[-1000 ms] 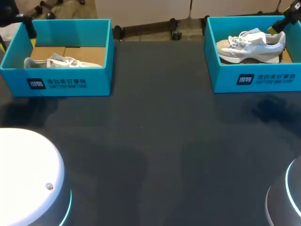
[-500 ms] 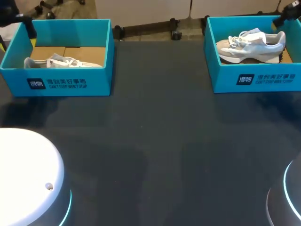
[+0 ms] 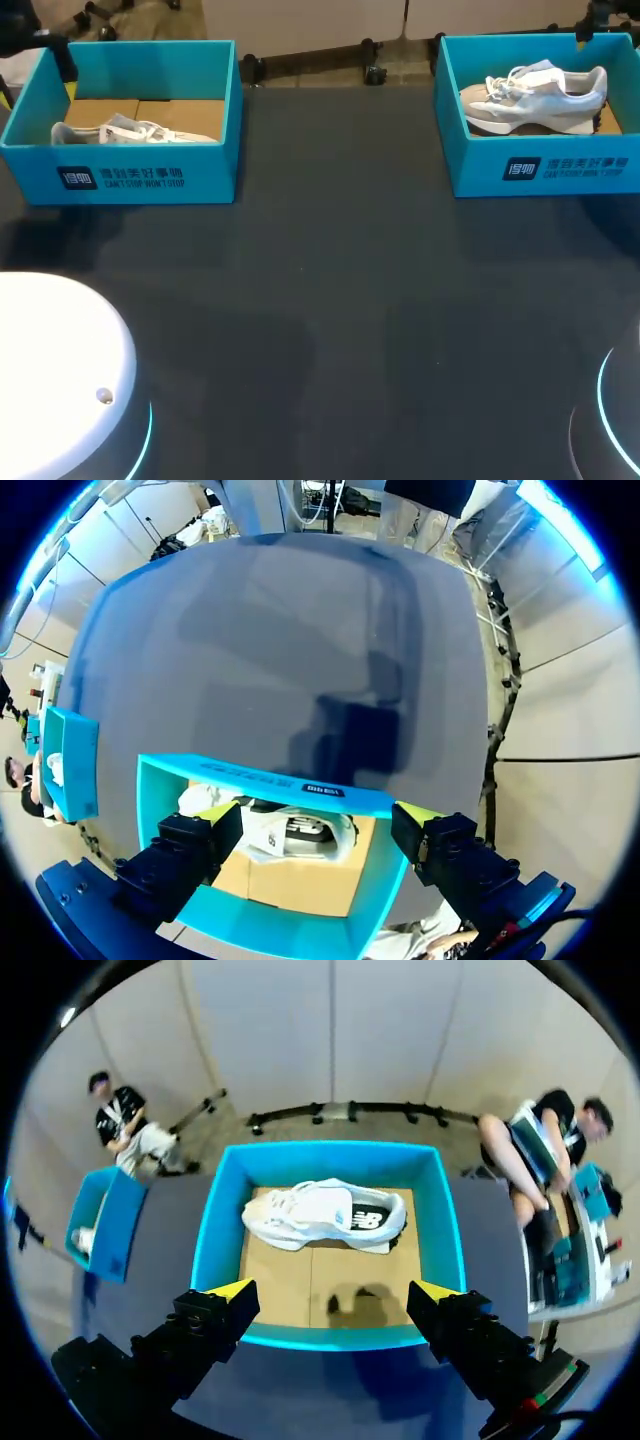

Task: Take the shoe out of the shoebox, open the shoe tongue, remove and reinsert the insole, then place the shoe into the shoebox

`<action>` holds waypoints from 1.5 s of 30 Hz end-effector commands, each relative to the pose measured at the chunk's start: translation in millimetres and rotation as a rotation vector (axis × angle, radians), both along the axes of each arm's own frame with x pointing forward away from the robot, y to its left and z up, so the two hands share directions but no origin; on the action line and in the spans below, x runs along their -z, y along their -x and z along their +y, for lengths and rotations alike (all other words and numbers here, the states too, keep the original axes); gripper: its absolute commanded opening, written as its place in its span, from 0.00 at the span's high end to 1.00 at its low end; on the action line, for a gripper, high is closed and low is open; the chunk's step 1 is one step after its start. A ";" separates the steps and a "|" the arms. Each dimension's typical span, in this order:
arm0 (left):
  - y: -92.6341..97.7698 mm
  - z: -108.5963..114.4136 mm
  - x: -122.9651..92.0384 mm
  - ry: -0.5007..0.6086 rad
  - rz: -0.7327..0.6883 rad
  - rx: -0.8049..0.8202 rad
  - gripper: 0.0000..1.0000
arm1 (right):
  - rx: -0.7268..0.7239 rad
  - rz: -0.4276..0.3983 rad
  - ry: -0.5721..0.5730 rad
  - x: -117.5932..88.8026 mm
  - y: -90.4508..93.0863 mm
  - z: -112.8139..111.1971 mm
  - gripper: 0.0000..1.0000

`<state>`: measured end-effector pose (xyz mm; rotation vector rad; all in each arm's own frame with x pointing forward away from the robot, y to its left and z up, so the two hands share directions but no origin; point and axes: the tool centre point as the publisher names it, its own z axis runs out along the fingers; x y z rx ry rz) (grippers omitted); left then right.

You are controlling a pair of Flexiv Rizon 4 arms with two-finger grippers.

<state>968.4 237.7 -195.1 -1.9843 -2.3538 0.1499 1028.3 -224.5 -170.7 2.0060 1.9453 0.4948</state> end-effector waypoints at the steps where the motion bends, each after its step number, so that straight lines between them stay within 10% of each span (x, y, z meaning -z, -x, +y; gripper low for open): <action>1: 1.5 0.3 -0.2 -0.002 -0.003 0.000 0.00 | 0.185 0.009 -0.048 1.4 -3.8 3.2 0.00; 11: 1.5 0.3 -0.2 -0.002 -0.003 0.000 0.00 | 0.185 0.009 -0.048 1.4 -3.8 3.2 0.00; 23: 1.5 0.3 -0.2 -0.002 -0.003 0.000 0.00 | 0.239 0.150 -0.017 36.9 -69.1 -27.6 0.00; 45: 1.5 0.3 -0.2 -0.002 -0.003 0.000 0.00 | 0.209 0.340 0.024 96.6 -109.3 -57.4 0.00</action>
